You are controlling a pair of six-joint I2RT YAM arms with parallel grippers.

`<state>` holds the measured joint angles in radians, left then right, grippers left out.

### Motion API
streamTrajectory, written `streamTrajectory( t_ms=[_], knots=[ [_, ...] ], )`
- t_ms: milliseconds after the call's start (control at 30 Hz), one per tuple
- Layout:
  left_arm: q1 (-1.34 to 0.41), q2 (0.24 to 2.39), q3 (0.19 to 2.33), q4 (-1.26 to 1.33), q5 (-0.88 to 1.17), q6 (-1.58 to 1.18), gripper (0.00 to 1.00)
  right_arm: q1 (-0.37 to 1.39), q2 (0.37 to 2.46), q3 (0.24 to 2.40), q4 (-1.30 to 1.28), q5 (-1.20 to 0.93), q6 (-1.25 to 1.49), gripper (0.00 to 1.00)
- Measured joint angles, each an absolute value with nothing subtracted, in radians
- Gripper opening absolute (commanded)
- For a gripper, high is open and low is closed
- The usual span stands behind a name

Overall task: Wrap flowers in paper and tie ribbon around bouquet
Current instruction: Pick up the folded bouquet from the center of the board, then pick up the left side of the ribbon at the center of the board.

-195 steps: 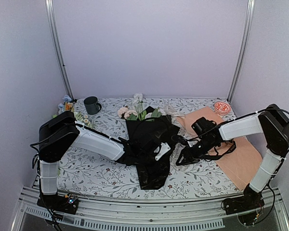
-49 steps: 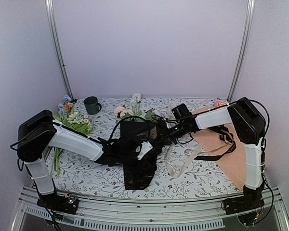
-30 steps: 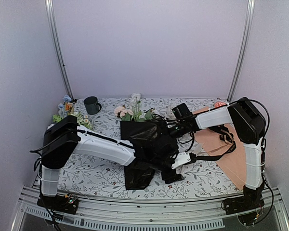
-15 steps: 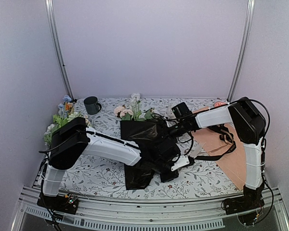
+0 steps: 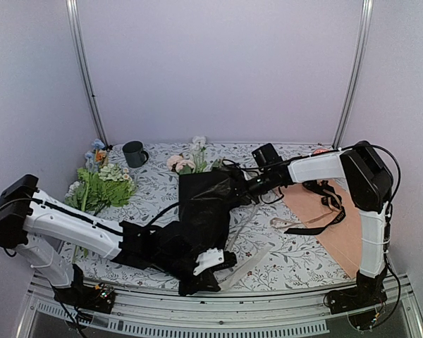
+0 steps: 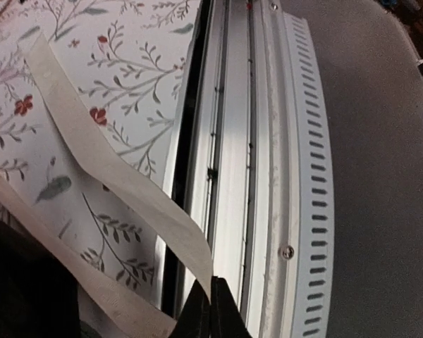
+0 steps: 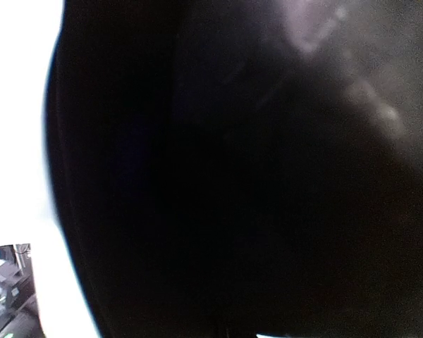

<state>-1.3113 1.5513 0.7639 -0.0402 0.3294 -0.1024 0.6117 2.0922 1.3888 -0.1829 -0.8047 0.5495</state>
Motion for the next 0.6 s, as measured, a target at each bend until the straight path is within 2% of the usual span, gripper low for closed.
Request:
streamTrajectory(
  t_ms=[200, 367, 600],
  knots=[
    [-1.312, 1.385, 0.532, -0.023, 0.359, -0.288, 0.0, 0.602, 2.069, 1.417, -0.21, -0.823, 0.559, 0.0],
    [-1.277, 1.181, 0.427, -0.07, 0.241, -0.449, 0.0, 0.589, 2.05, 1.428, -0.236, -0.833, 0.557, 0.0],
    [-0.997, 0.865, 0.385, -0.223, -0.014, -0.585, 0.0, 0.569, 2.03, 1.429, -0.308, -0.834, 0.506, 0.0]
  ],
)
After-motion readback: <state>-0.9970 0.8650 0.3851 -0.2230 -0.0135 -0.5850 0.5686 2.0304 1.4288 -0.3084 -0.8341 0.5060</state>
